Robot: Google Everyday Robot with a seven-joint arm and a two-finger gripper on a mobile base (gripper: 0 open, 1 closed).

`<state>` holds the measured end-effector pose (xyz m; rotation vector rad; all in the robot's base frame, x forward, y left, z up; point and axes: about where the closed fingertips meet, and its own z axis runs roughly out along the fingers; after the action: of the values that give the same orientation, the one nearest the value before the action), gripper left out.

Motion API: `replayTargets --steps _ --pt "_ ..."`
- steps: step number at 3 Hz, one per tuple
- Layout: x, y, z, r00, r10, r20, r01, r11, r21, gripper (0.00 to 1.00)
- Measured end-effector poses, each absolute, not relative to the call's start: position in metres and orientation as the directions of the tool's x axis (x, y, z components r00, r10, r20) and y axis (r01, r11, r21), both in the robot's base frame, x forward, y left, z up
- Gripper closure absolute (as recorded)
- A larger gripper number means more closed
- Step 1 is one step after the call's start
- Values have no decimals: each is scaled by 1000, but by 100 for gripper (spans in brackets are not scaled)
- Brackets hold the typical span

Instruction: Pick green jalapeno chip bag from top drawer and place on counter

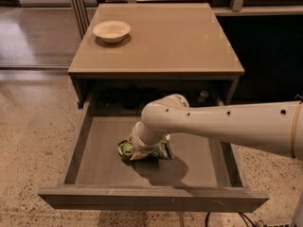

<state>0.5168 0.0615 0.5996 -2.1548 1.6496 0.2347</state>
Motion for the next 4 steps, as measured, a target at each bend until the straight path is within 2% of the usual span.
replayTargets --steps 3,4 --pt "531 60 635 304 -857 -415 -941 -202 -272 100" --pt "531 60 635 304 -857 -415 -941 -202 -272 81"
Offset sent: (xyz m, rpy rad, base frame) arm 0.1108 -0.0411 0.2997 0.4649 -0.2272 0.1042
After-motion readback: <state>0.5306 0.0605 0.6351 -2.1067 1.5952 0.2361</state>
